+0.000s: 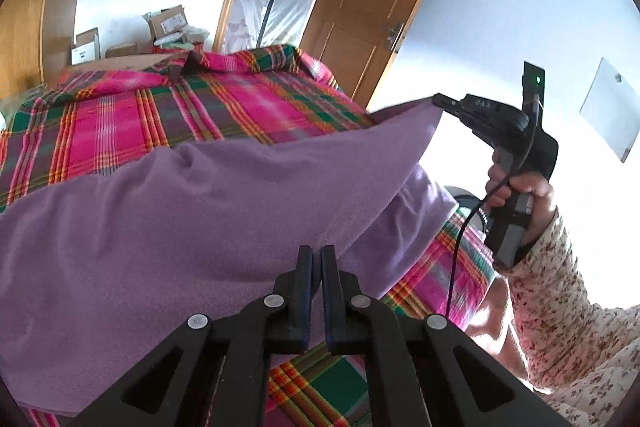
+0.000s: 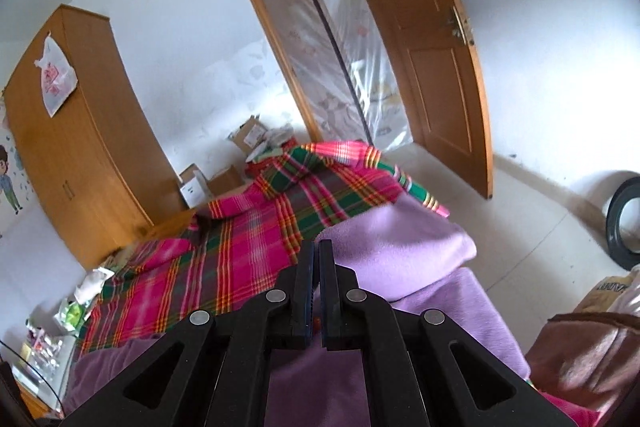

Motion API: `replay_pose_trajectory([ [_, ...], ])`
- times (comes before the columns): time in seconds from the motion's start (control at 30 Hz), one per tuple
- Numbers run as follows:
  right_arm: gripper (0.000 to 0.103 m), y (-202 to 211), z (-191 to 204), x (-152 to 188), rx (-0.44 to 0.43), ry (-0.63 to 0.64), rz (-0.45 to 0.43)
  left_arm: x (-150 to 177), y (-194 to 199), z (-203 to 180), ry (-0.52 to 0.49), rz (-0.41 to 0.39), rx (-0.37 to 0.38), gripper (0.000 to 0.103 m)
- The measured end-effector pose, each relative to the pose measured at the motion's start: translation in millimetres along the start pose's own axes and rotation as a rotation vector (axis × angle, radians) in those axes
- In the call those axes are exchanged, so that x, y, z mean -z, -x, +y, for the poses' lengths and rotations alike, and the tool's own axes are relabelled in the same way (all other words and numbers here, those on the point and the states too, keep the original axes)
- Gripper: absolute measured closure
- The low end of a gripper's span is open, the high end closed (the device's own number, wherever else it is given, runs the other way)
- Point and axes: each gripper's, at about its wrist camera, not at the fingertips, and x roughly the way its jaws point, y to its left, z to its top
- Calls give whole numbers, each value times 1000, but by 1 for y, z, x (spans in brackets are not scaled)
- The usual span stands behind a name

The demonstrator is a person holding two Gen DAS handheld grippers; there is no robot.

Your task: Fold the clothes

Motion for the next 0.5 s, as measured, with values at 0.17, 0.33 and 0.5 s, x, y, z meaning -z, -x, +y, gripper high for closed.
replay_pose_trajectory([
  [0.17, 100, 14, -5, 0, 18, 2, -24, -4, 2, -4, -6, -10, 3, 99],
  [0.33, 100, 25, -10, 1, 24, -9, -41, -7, 7, -7, 2, -38, 0, 99],
  [0.5, 100, 13, -8, -12, 31, 11, -24, -14, 8, -8, 13, -56, -7, 99],
])
